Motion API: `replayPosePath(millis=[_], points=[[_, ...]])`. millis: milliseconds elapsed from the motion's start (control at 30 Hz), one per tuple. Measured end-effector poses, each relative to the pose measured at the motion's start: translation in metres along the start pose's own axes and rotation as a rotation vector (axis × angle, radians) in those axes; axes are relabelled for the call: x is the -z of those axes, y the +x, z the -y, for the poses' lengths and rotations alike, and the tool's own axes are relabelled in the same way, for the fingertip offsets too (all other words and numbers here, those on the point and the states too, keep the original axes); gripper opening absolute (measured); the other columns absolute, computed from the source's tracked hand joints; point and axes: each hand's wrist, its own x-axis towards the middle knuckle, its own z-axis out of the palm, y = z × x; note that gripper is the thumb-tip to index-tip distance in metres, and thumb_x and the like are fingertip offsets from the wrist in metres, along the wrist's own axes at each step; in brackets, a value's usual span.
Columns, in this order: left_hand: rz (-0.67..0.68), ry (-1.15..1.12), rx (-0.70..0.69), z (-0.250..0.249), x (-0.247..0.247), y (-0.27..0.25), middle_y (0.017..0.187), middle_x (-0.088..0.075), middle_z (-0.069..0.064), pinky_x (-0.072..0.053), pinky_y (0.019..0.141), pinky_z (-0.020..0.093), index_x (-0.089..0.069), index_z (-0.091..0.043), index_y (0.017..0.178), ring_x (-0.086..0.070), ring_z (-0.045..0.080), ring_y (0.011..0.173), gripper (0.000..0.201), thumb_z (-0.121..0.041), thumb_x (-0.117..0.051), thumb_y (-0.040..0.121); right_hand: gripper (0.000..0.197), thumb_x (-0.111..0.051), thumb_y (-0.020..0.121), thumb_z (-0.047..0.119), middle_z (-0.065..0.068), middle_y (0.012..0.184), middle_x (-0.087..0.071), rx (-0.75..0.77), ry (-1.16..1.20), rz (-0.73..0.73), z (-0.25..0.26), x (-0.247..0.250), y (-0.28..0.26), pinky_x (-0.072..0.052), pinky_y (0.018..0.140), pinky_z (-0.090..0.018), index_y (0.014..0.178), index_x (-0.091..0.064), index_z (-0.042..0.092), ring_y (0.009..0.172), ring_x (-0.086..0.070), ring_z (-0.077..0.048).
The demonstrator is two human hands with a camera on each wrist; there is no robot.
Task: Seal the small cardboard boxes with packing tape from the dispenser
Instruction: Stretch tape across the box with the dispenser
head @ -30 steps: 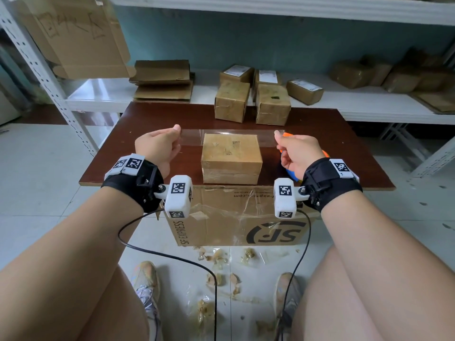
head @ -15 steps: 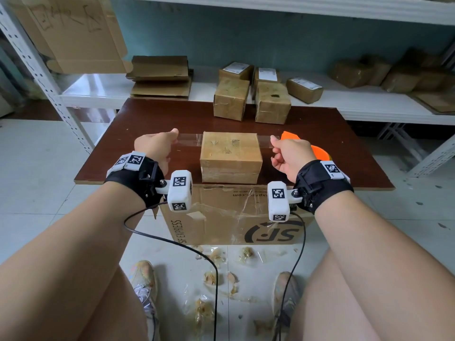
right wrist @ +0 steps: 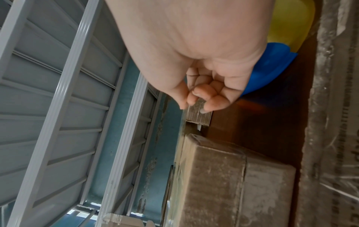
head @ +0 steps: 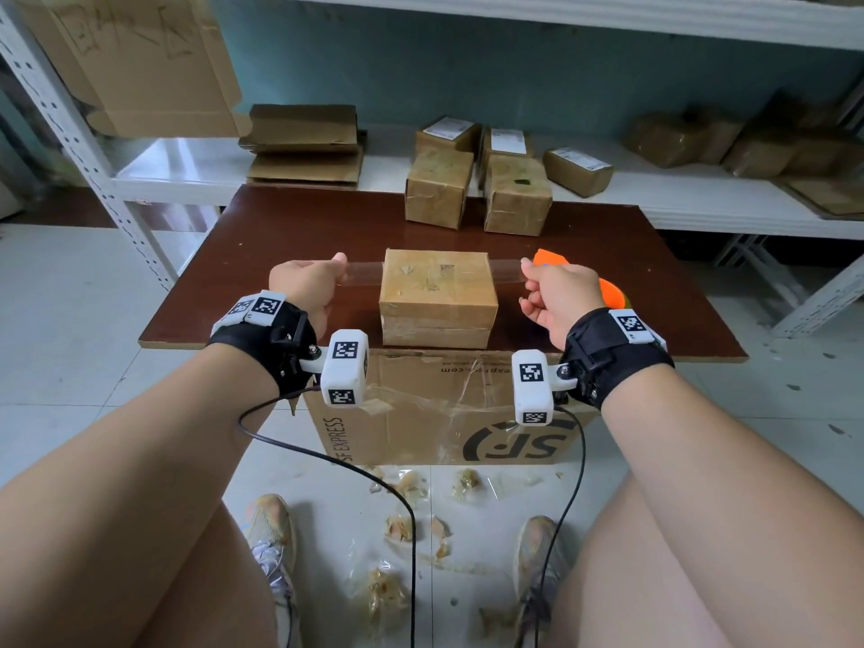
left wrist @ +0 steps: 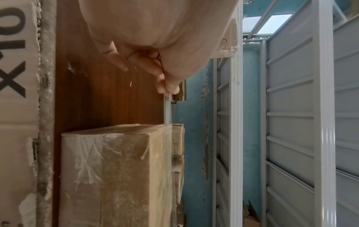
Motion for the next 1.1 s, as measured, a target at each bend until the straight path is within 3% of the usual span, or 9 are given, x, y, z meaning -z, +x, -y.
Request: replayPosePath(millis=[133,333,467,567,667,767,867,967,1100], points=[[-0.003,0.005,0.03,0.002,-0.004,0.002,0.052,-0.058,-0.004,-0.036,0.047,0.025,-0.079,-0.011,0.087,-0.042,0.013,0.046,0.02,-0.027,-0.078,0.098,0.017,-0.071,0.101,0.014,-0.003,0.074,-0.052,-0.017,0.001,0.019,-0.004,-0.002,0.001,-0.056,0.06,-0.025,0.087,-0.063,0.008,0.053,-0.042,-0.01],[0.017,-0.078,0.059,0.012,-0.014,0.008,0.082,-0.068,0.005,-0.044,0.047,0.022,-0.079,-0.007,0.104,-0.05,0.012,0.056,0.018,-0.024,-0.077,0.099,0.012,-0.069,0.102,0.018,-0.002,0.081,-0.051,-0.063,-0.077,0.019,-0.011,-0.004,0.003,-0.05,0.046,-0.022,0.106,-0.064,0.007,0.062,-0.044,-0.014],[0.004,-0.066,0.072,0.019,-0.021,0.012,0.094,-0.068,0.006,-0.044,0.04,0.016,-0.078,-0.012,0.099,-0.054,0.015,0.066,0.016,-0.028,-0.075,0.101,0.015,-0.067,0.104,0.021,-0.003,0.084,-0.055,-0.062,-0.125,0.025,-0.015,-0.007,0.002,-0.053,0.052,-0.025,0.108,-0.065,0.007,0.067,-0.05,-0.015],[-0.013,-0.074,0.087,0.024,-0.028,0.014,0.102,-0.075,0.007,-0.045,0.042,0.017,-0.075,-0.017,0.09,-0.059,0.017,0.073,0.016,-0.029,-0.075,0.1,0.017,-0.066,0.104,0.025,-0.005,0.091,-0.059,-0.075,-0.166,0.023,-0.018,-0.011,0.001,-0.057,0.059,-0.03,0.094,-0.063,0.011,0.072,-0.053,-0.016],[-0.012,-0.045,0.106,0.027,-0.034,0.016,0.092,-0.072,0.006,-0.047,0.046,0.019,-0.074,-0.019,0.088,-0.058,0.017,0.068,0.019,-0.031,-0.073,0.102,0.018,-0.067,0.104,0.028,-0.007,0.095,-0.058,-0.112,-0.175,0.006,-0.021,-0.015,-0.001,-0.058,0.056,-0.03,0.099,-0.063,0.011,0.073,-0.054,-0.017],[0.009,-0.029,0.135,0.032,-0.037,0.019,0.085,-0.069,0.004,-0.048,0.048,0.022,-0.075,-0.018,0.101,-0.06,0.017,0.066,0.017,-0.035,-0.072,0.102,0.023,-0.066,0.104,0.029,-0.005,0.093,-0.057,-0.154,-0.144,0.022,-0.026,-0.019,-0.005,-0.057,0.049,-0.029,0.114,-0.063,0.008,0.066,-0.051,-0.014],[-0.003,-0.002,0.187,0.029,-0.043,0.018,0.075,-0.063,0.003,-0.046,0.049,0.023,-0.075,-0.018,0.093,-0.054,0.016,0.06,0.018,-0.034,-0.074,0.101,0.021,-0.062,0.106,0.03,-0.006,0.091,-0.059,-0.168,-0.125,0.038,-0.031,-0.023,-0.01,-0.055,0.046,-0.028,0.105,-0.061,0.009,0.062,-0.053,-0.015],[0.007,0.012,0.257,0.025,-0.047,0.016,0.071,-0.056,0.003,-0.042,0.052,0.023,-0.068,-0.017,0.08,-0.047,0.016,0.057,0.028,-0.035,-0.075,0.1,0.016,-0.056,0.107,0.024,-0.007,0.093,-0.061,-0.189,-0.131,0.033,-0.035,-0.026,-0.013,-0.057,0.052,-0.032,0.104,-0.063,0.01,0.063,-0.054,-0.016],[0.007,0.038,0.142,0.037,-0.053,0.015,0.074,-0.067,0.011,-0.046,0.061,0.033,-0.082,-0.011,0.102,-0.053,0.023,0.06,0.011,-0.017,-0.072,0.099,0.017,-0.045,0.105,0.014,-0.009,0.09,-0.059,-0.27,-0.114,0.024,-0.034,-0.03,-0.016,-0.061,0.064,-0.037,0.091,-0.055,0.012,0.067,-0.053,-0.018]])
